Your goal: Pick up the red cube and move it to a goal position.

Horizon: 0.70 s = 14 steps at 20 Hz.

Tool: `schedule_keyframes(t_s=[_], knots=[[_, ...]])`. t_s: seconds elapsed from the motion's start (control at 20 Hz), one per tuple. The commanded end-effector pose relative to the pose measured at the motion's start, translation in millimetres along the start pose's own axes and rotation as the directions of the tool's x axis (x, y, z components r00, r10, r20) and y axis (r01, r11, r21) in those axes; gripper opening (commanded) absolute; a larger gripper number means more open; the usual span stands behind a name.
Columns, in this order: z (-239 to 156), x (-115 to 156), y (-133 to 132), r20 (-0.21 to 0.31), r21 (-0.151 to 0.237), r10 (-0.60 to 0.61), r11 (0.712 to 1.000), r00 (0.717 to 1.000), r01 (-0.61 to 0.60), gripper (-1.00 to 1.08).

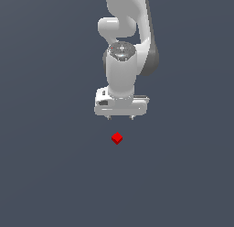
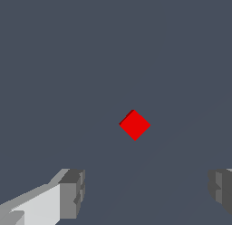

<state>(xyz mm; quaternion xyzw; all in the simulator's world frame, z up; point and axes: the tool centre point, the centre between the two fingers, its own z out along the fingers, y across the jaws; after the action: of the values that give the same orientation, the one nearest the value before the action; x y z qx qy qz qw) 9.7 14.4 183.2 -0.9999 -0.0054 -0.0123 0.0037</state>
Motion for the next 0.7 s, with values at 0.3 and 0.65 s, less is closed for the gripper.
schedule_keyframes(t_s=[0.3, 0.65], knots=[[5, 1, 0, 0.001, -0.001, 0.024, 1.000, 1.000, -0.024, 1.00], [24, 3, 1, 0.003, -0.004, 0.115, 0.993, 0.993, -0.115, 1.00]])
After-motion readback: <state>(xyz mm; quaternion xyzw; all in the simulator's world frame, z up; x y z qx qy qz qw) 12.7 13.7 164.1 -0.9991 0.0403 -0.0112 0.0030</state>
